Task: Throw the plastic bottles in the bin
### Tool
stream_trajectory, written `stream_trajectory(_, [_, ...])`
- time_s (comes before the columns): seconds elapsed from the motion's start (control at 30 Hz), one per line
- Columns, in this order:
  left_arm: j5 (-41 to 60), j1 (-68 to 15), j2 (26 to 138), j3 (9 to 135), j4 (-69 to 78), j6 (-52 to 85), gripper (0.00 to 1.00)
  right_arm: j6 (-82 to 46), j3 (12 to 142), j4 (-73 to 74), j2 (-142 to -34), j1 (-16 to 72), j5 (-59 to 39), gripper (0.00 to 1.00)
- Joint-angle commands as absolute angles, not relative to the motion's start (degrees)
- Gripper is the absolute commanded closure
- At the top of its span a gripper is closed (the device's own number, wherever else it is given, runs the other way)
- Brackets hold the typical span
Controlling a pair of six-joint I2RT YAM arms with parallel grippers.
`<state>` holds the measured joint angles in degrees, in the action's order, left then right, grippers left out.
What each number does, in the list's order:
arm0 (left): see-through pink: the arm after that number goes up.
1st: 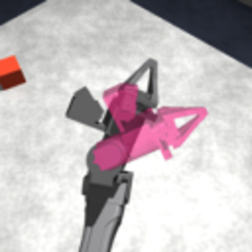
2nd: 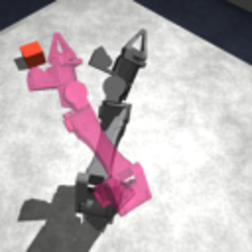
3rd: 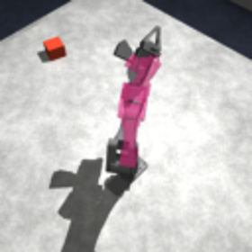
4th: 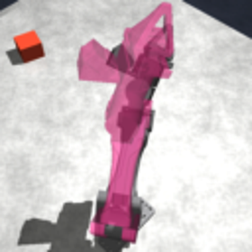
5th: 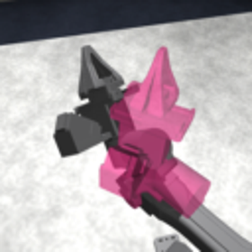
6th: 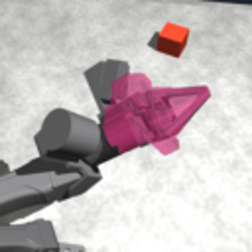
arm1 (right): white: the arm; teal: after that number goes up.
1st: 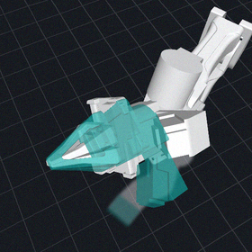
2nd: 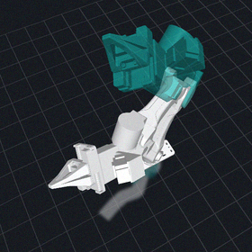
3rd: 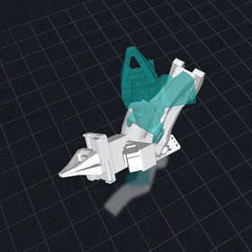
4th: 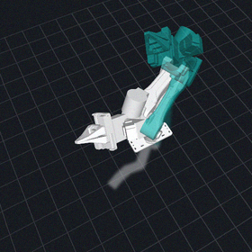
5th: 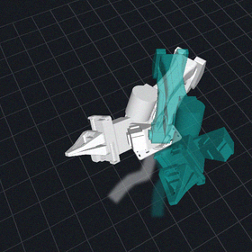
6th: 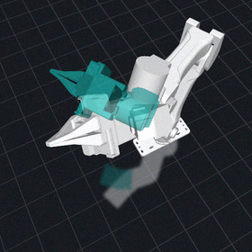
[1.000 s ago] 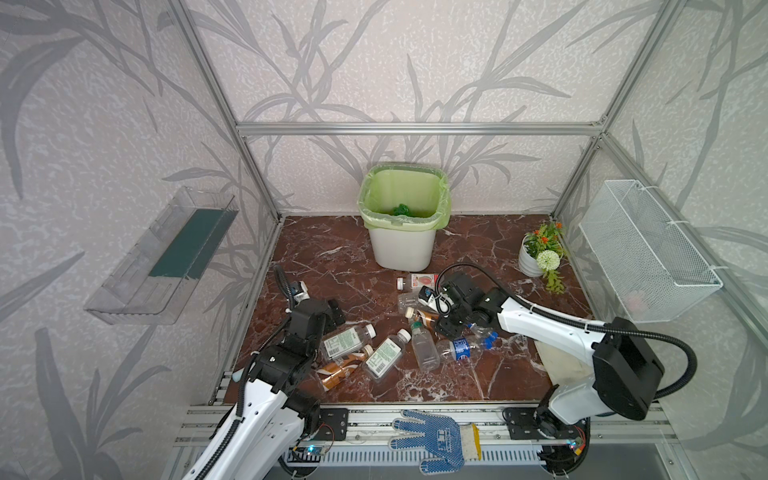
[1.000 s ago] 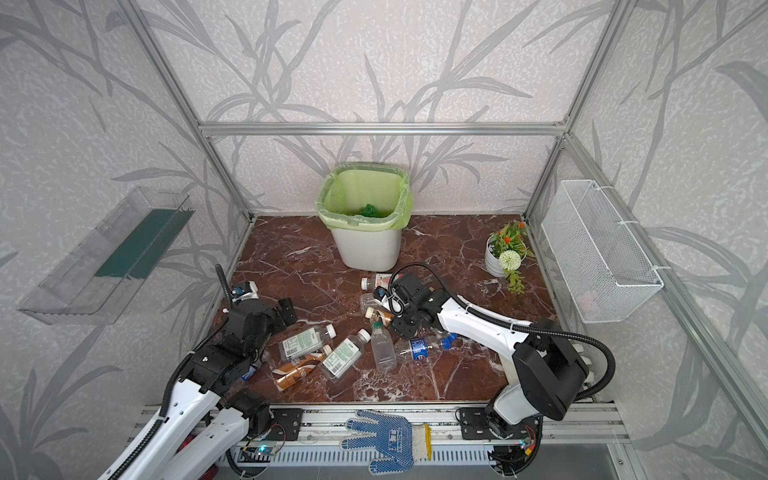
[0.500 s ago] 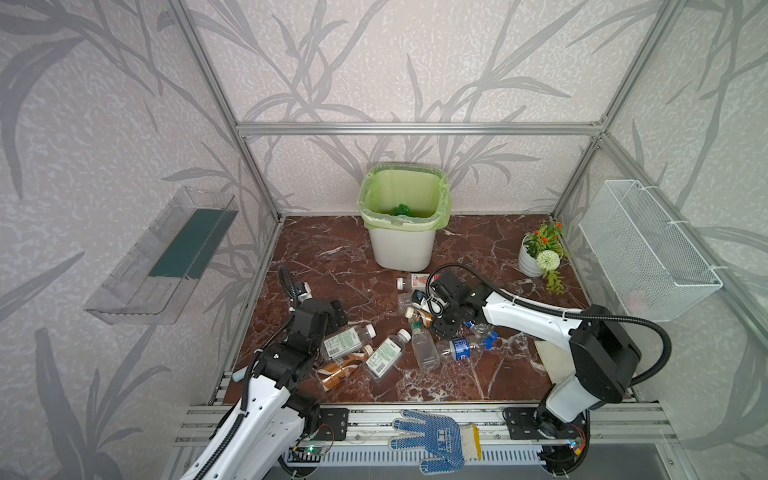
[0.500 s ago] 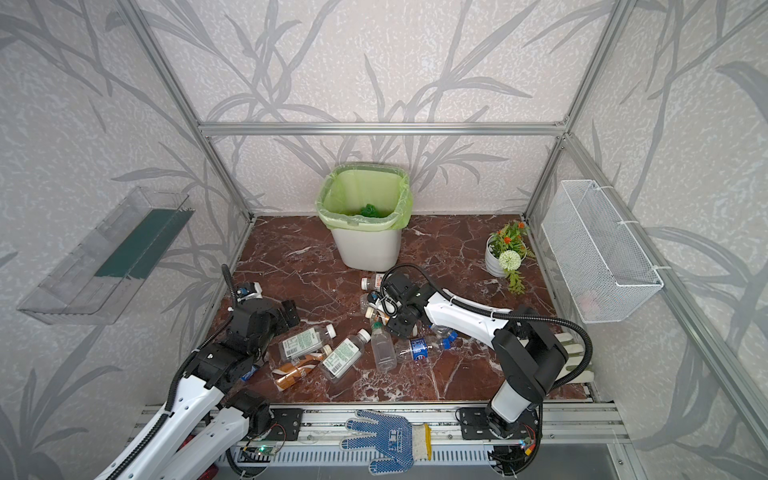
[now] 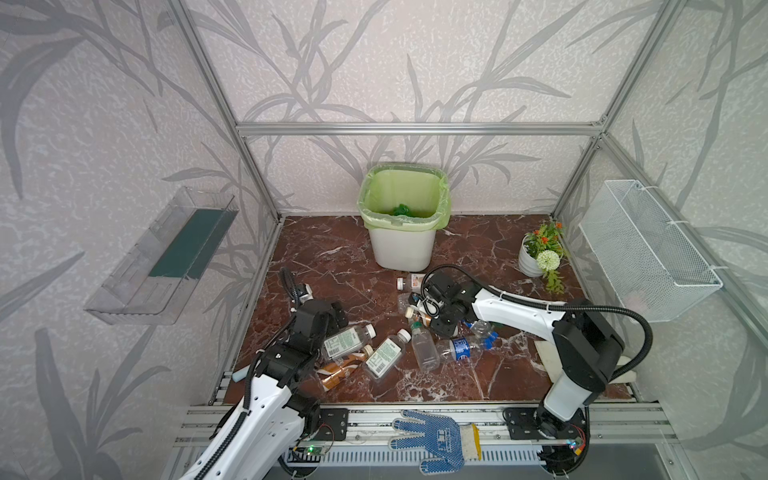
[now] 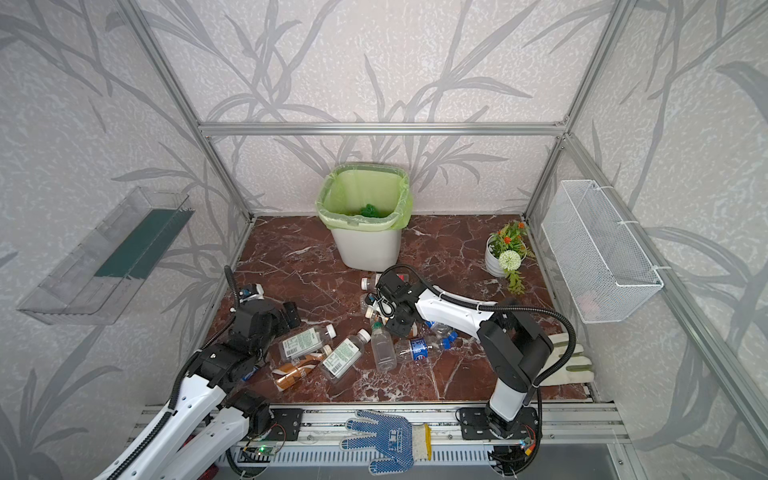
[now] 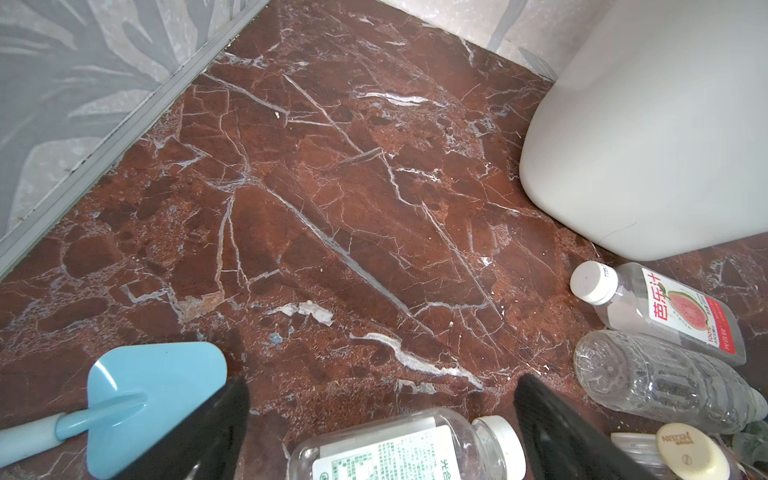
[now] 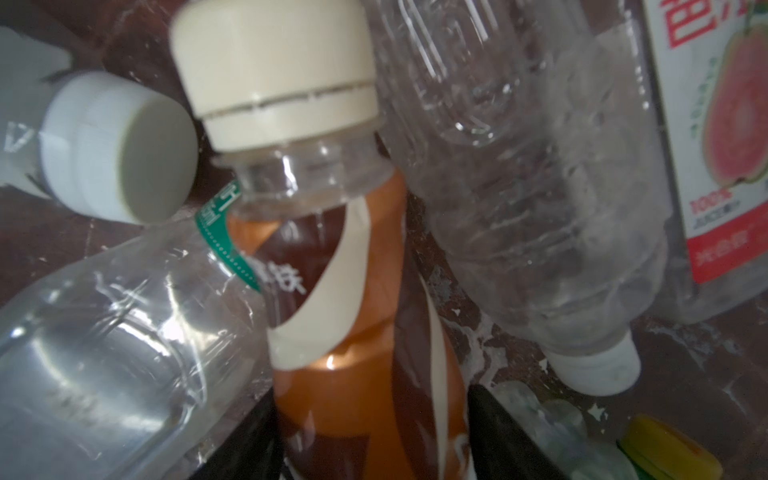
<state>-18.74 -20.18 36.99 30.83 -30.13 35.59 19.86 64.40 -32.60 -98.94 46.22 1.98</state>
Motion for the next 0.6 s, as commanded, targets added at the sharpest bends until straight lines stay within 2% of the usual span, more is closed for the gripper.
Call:
stream_trajectory(0.0, [-18.98,-19.86,36.95,30.33,-29.69,35.86,0.01,20.15,65.79,-34.93,-99.84,46.76,2.63,0.37])
stream_trajectory(0.17, [-18.98,-19.78,36.52,30.32,-30.08,35.86,0.01,19.41,65.96,-35.21,-98.40,46.76,2.40,0.51])
stream_trajectory(0.37, [-18.99,-19.73,36.29,30.34,-30.52,35.82,0.01,18.39,66.83,-36.02,-92.18,46.66,2.21,0.55])
stream_trajectory(0.57, [-19.07,-19.51,36.56,30.23,-30.33,35.60,0.01,17.29,70.31,-35.19,-80.68,46.67,2.68,0.57])
